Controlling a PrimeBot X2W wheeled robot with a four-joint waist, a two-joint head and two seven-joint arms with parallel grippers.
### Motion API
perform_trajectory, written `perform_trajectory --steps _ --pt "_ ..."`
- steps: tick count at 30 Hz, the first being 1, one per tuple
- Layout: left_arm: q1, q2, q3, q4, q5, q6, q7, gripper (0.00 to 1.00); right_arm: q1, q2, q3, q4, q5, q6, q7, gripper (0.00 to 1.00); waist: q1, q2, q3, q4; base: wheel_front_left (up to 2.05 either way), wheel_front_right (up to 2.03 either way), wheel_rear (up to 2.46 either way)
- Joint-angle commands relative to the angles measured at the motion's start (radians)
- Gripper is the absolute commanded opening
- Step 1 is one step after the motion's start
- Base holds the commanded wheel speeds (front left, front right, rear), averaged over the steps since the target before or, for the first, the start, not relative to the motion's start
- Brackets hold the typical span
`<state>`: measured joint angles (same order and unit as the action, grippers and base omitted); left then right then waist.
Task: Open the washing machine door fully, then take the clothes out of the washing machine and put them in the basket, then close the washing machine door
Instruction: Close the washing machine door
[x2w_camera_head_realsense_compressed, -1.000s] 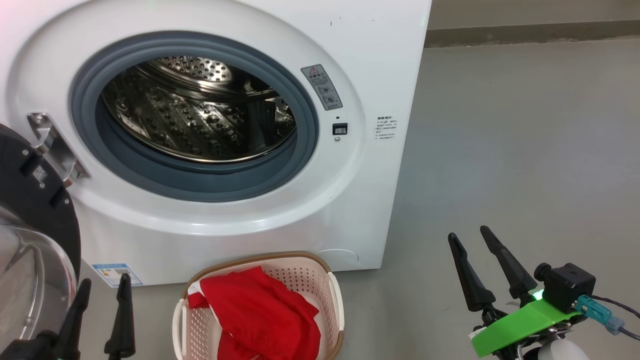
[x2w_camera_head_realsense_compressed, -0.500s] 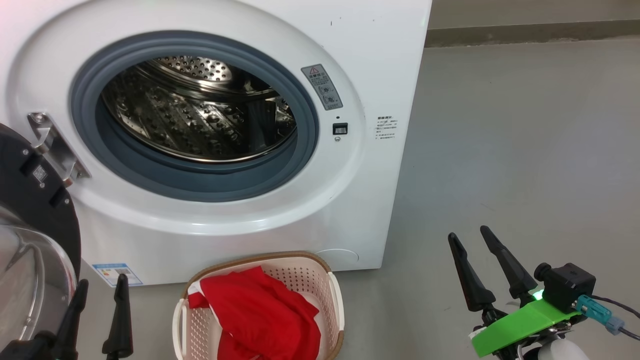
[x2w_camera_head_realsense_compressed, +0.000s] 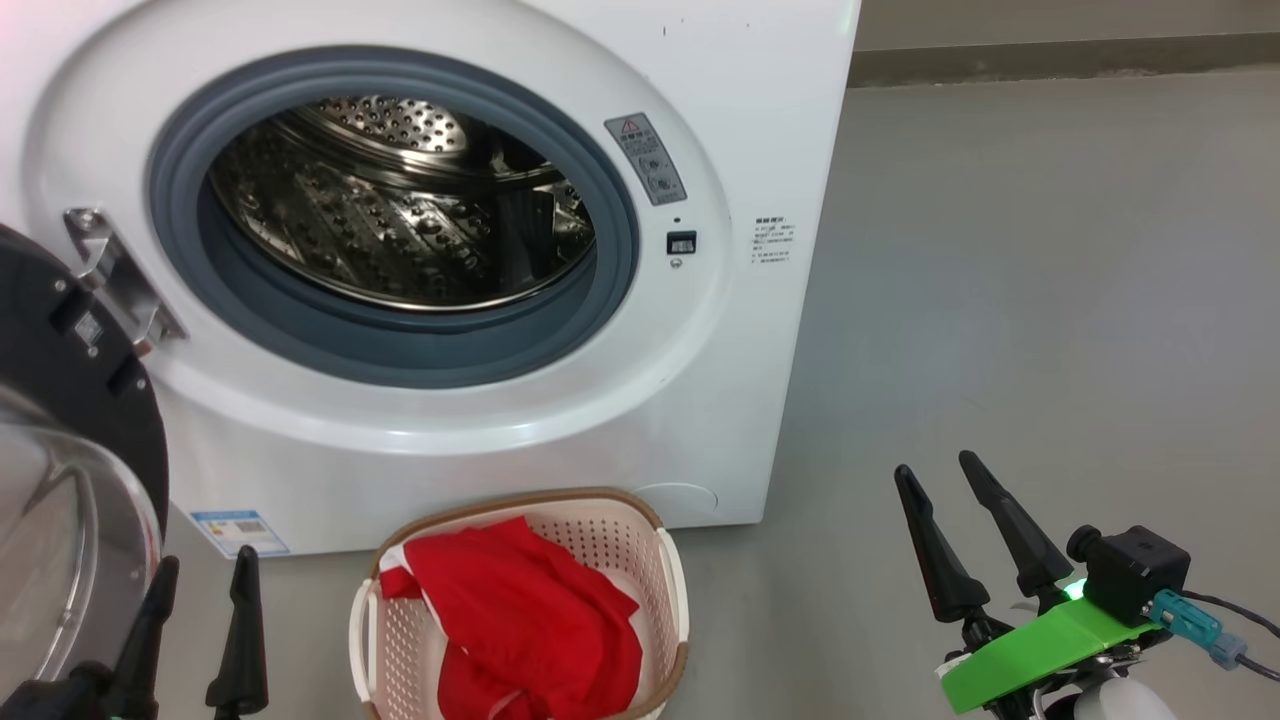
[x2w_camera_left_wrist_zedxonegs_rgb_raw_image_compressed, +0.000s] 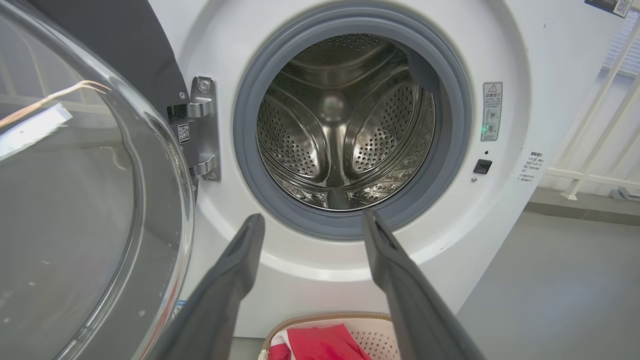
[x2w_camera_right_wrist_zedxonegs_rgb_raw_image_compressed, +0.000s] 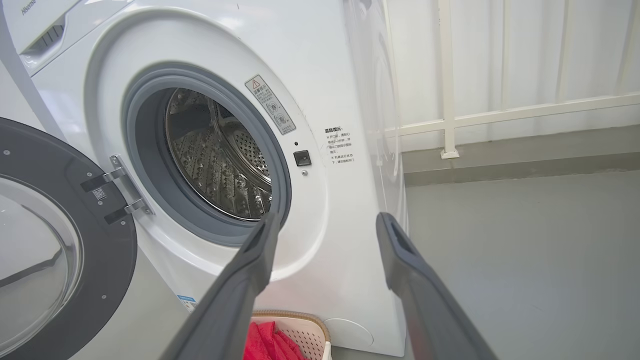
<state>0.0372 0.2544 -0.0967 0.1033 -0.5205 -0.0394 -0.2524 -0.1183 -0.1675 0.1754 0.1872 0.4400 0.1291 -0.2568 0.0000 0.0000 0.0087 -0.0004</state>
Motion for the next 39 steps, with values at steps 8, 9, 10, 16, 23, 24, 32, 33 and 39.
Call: perform_trajectory --steps 8,9,10,16,23,24,32,33,39 --pt "-0.036 0.015 0.053 -0.023 0.02 -0.009 -0.009 1.0 -0.009 -0.004 0.013 -0.027 -0.005 0.002 -0.005 1.0 0.0 0.0 0.0 0.001 -1.78 1.71 0.08" --pt "-0.036 0.014 0.053 -0.022 0.021 -0.01 -0.009 1.0 -0.009 -0.004 0.013 -0.027 -0.005 0.002 -0.005 1.0 0.0 0.0 -0.001 0.001 -1.42 1.42 0.0" --pt "-0.036 0.014 0.053 -0.021 0.022 -0.011 -0.009 1.0 -0.009 -0.004 0.012 -0.027 -0.005 0.002 -0.005 1.0 0.0 0.0 -0.001 0.001 -1.28 1.28 0.0" --pt "-0.038 0.012 0.053 -0.015 0.024 -0.012 -0.009 1.0 -0.01 -0.005 0.012 -0.026 -0.004 0.002 -0.005 1.0 0.0 0.0 -0.003 0.002 -0.91 0.91 0.0" --pt "-0.038 0.01 0.051 -0.011 0.027 -0.012 -0.009 1.0 -0.011 -0.007 0.014 -0.023 -0.001 0.002 -0.005 1.0 0.0 0.0 -0.005 0.002 -0.14 0.14 0.0" --pt "-0.039 0.01 0.051 -0.01 0.028 -0.011 -0.009 1.0 -0.011 -0.007 0.015 -0.023 -0.001 0.002 -0.005 1.0 0.0 0.0 -0.006 0.002 0.0 0.0 0.0" --pt "-0.039 0.011 0.047 -0.007 0.031 -0.011 -0.009 1.0 -0.012 -0.009 0.018 -0.021 0.001 0.002 -0.005 1.0 0.0 0.0 -0.007 0.003 0.0 0.0 0.0" --pt "-0.039 0.011 0.047 -0.007 0.031 -0.01 -0.009 1.0 -0.012 -0.009 0.018 -0.021 0.001 0.002 -0.005 1.0 0.0 0.0 -0.007 0.003 0.0 0.0 0.0" --pt "-0.038 0.012 0.045 -0.007 0.031 -0.009 -0.009 1.0 -0.01 -0.01 0.021 -0.02 0.003 0.002 -0.005 1.0 0.0 0.0 -0.01 0.003 0.0 0.0 0.0"
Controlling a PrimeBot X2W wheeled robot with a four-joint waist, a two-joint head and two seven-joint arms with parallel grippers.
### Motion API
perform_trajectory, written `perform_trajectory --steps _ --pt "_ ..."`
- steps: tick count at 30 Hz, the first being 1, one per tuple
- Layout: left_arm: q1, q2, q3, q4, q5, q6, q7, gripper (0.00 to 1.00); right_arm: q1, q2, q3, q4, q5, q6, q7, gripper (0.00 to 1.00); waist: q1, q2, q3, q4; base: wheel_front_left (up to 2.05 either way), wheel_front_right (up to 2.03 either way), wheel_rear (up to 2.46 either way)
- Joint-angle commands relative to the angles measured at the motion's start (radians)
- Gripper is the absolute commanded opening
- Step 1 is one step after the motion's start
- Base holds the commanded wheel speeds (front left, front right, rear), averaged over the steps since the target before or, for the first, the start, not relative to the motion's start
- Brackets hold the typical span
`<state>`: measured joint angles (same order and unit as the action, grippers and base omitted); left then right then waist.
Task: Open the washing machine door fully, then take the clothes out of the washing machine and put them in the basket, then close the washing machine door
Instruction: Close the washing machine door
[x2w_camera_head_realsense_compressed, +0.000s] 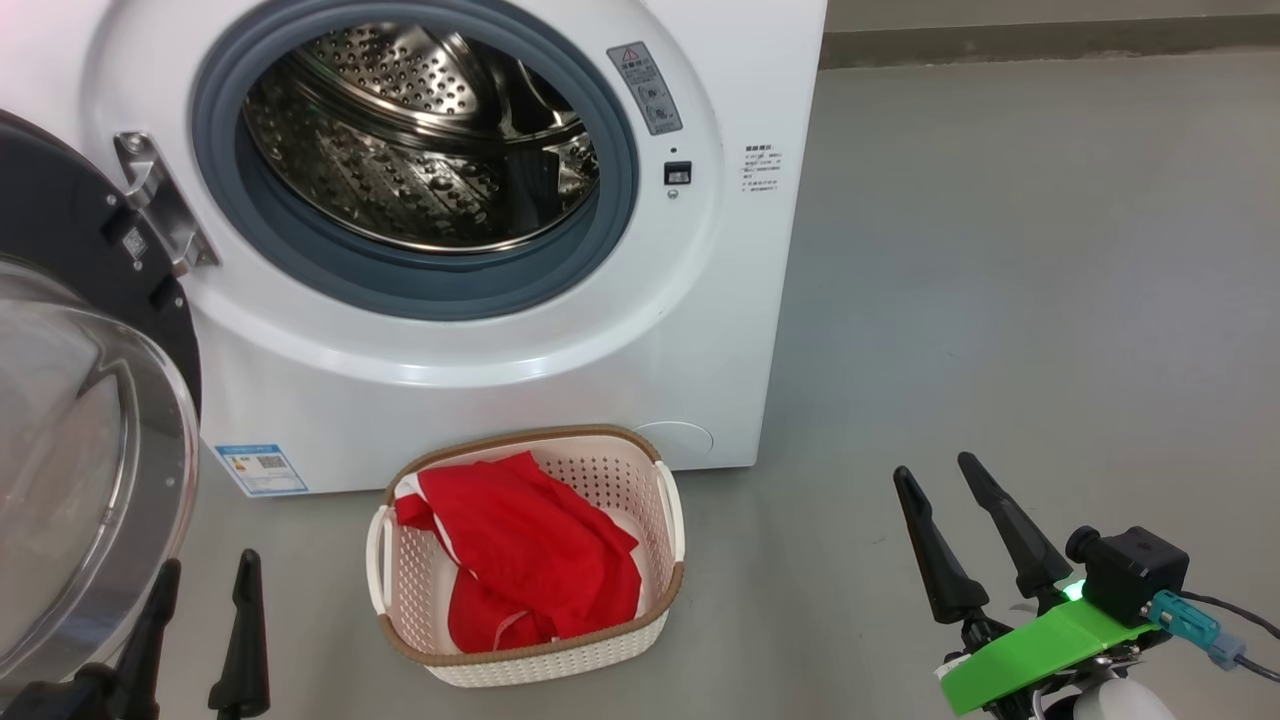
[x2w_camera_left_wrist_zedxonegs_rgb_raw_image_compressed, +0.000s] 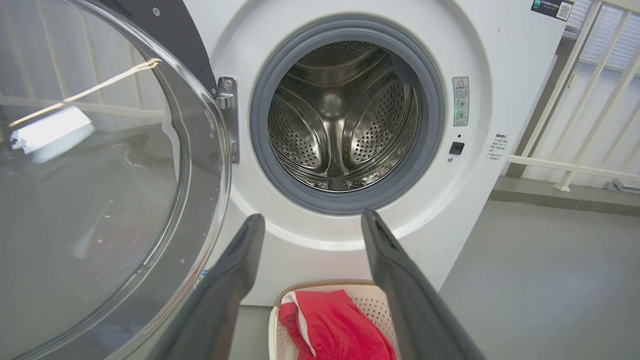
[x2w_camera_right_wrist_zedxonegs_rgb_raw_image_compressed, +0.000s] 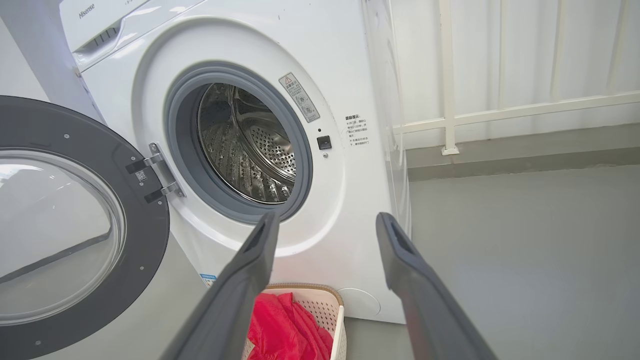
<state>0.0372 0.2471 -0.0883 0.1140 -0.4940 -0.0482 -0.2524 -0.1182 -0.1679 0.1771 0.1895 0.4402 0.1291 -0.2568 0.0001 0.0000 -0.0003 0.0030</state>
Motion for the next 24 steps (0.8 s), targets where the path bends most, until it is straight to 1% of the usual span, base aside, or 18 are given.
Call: perform_trajectory --steps 1,16,24 --pt "-0.038 0.019 0.037 -0.018 0.004 0.001 -0.009 1.0 -0.011 -0.01 0.02 -0.022 0.003 0.002 -0.005 1.0 -0.0001 0.0 -0.001 0.0 0.0 0.0 0.0" --pt "-0.039 0.024 0.031 -0.018 -0.001 0.006 -0.009 1.0 -0.014 -0.013 0.022 -0.017 0.008 0.002 -0.005 1.0 -0.0001 0.0 -0.003 0.009 0.0 0.0 0.0" --pt "-0.04 0.027 0.032 -0.016 0.002 0.015 -0.009 1.0 -0.014 -0.01 0.024 -0.016 0.009 0.002 -0.005 1.0 -0.0001 0.0 -0.007 0.052 0.0 0.0 0.0"
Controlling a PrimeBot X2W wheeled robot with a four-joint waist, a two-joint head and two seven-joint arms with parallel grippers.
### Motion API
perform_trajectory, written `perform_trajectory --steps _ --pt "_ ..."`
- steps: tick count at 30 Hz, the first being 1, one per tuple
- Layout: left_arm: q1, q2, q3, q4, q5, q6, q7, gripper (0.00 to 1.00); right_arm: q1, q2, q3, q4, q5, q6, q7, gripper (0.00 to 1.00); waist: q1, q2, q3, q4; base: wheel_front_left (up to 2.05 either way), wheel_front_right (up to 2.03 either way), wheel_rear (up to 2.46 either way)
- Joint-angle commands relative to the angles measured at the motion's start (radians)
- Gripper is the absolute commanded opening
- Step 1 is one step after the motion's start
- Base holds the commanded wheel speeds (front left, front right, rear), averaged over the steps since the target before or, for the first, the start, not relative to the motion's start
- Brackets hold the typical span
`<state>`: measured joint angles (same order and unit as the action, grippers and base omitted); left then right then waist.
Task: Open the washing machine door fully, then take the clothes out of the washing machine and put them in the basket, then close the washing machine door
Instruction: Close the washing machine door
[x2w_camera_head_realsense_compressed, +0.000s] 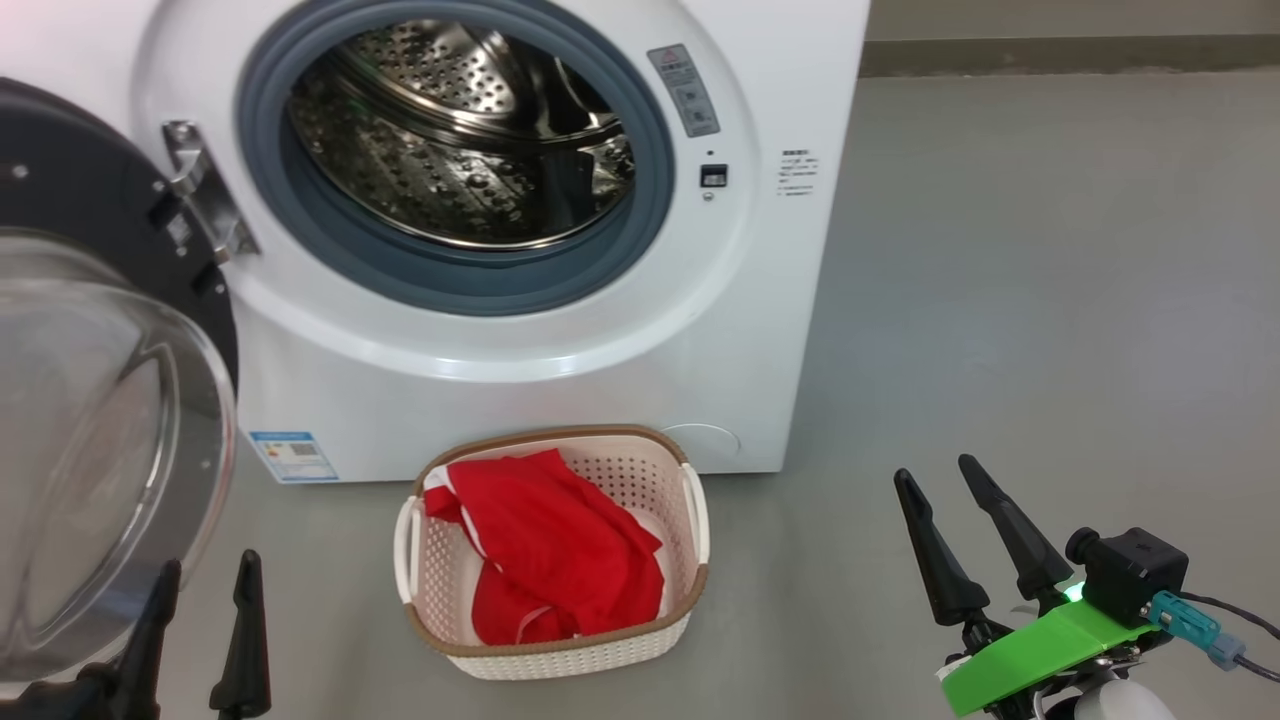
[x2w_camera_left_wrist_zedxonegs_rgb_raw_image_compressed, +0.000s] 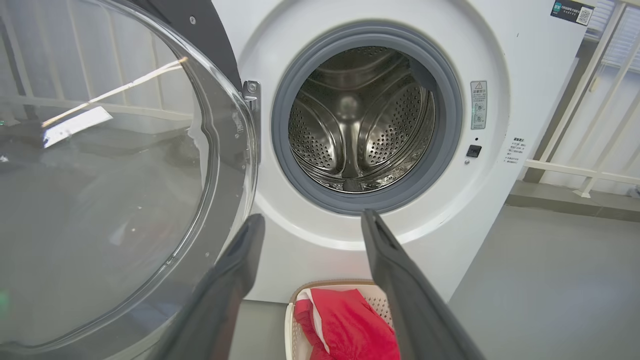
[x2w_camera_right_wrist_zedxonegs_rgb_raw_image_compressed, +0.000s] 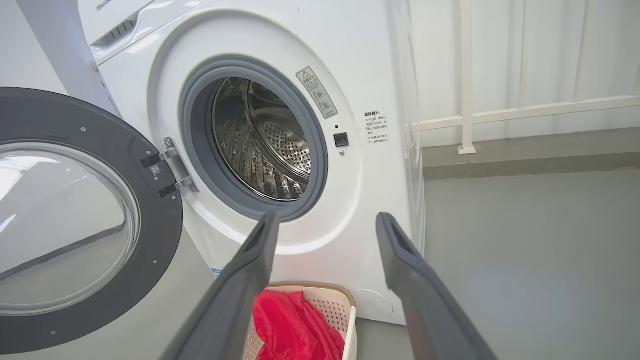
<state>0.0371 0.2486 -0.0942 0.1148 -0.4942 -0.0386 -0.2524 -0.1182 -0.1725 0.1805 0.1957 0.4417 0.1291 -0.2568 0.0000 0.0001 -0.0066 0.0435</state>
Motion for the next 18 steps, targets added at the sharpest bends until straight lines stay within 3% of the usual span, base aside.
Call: perform_trajectory --steps 1,18 --pt "-0.04 0.026 0.038 -0.017 0.003 0.008 -0.009 1.0 -0.014 -0.006 0.022 -0.022 0.008 0.002 -0.005 1.0 0.0 -0.0001 -0.001 0.02 0.0 0.0 0.0" --pt "-0.031 0.035 0.034 -0.006 0.01 0.038 -0.004 1.0 -0.013 0.001 0.047 -0.008 0.018 0.002 -0.005 1.0 0.0 -0.0001 -0.019 0.204 0.0 0.0 0.0"
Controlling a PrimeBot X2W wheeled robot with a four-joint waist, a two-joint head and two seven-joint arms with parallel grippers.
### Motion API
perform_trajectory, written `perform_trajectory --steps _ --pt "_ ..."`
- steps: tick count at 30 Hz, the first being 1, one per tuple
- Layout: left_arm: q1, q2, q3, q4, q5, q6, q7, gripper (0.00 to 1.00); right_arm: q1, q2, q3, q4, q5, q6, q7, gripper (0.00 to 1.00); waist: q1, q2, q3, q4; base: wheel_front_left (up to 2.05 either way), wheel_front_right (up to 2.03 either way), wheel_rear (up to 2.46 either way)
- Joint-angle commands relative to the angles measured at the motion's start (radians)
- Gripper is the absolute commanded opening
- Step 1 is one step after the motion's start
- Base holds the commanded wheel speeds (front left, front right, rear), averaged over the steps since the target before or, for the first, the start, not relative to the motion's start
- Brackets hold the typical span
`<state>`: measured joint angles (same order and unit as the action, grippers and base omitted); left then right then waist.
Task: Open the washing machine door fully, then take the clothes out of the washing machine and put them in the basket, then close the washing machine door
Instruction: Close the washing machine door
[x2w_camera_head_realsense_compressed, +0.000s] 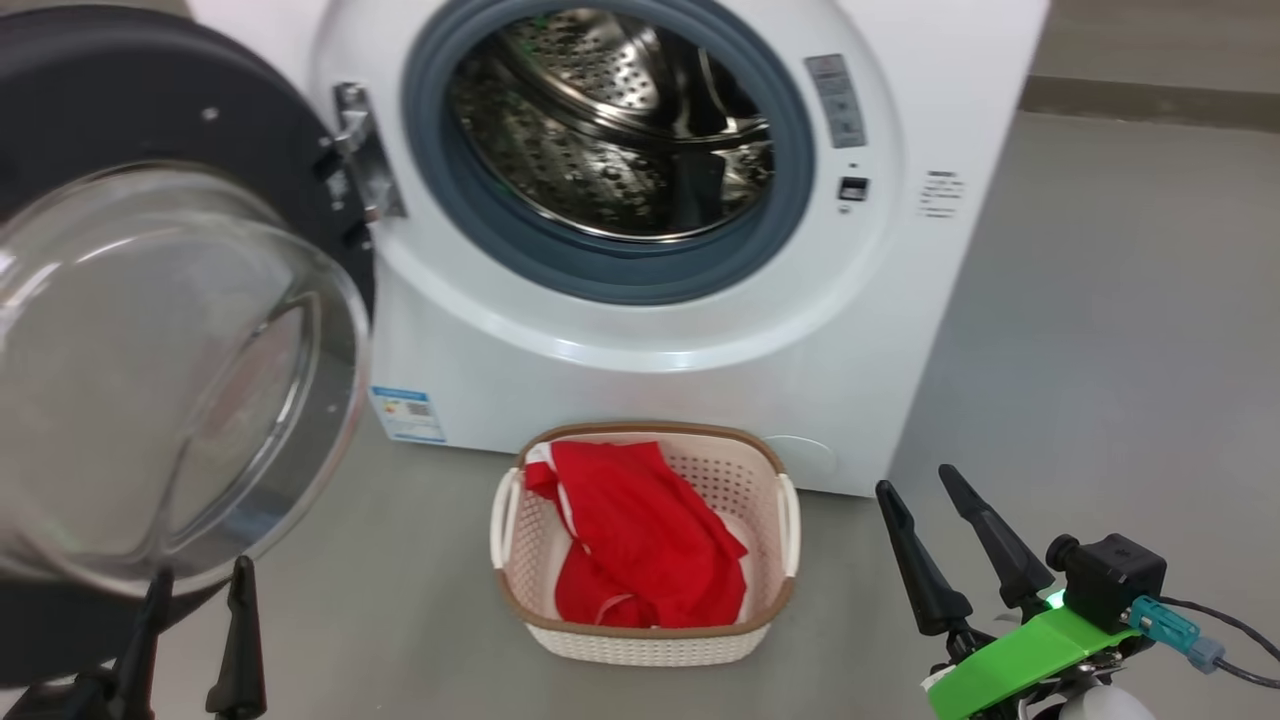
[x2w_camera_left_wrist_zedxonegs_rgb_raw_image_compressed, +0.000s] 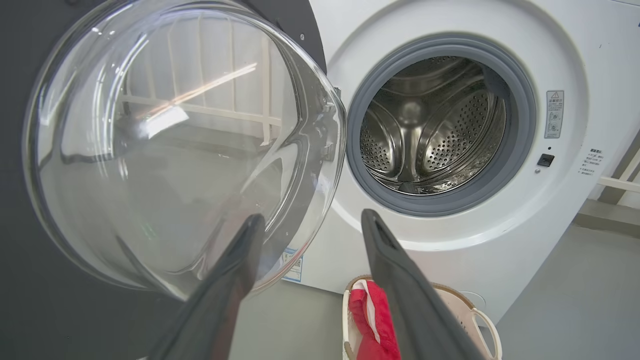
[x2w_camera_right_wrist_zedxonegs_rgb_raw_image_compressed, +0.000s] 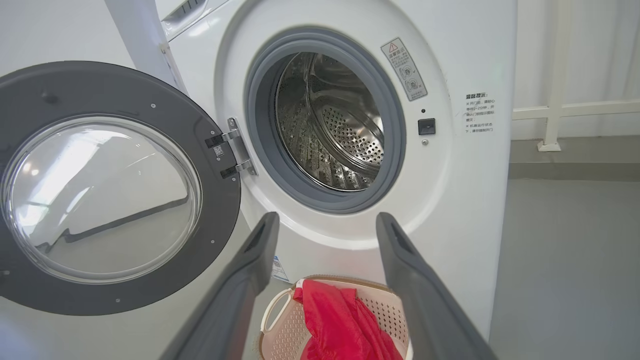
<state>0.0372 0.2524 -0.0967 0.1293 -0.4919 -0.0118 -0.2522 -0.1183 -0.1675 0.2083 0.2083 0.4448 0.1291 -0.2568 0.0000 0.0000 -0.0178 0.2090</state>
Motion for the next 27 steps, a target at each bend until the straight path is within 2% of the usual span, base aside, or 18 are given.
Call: perform_trajectory --steps 1,18,27 --pt "-0.03 0.032 0.036 -0.022 0.009 0.013 -0.004 1.0 -0.012 -0.004 0.019 -0.021 0.015 0.002 -0.005 1.0 0.0 0.0 -0.009 0.05 0.0 0.0 0.0" --pt "-0.027 0.041 0.032 -0.02 0.017 0.049 0.007 1.0 -0.008 0.005 0.019 -0.015 0.02 0.002 -0.005 1.0 0.0 0.0 -0.016 0.215 0.0 0.0 0.0" --pt "-0.021 0.049 0.028 -0.024 0.021 0.061 0.014 1.0 -0.011 0.011 0.019 -0.011 0.023 0.002 -0.005 1.0 0.0 0.0 -0.019 0.262 0.0 0.0 0.0"
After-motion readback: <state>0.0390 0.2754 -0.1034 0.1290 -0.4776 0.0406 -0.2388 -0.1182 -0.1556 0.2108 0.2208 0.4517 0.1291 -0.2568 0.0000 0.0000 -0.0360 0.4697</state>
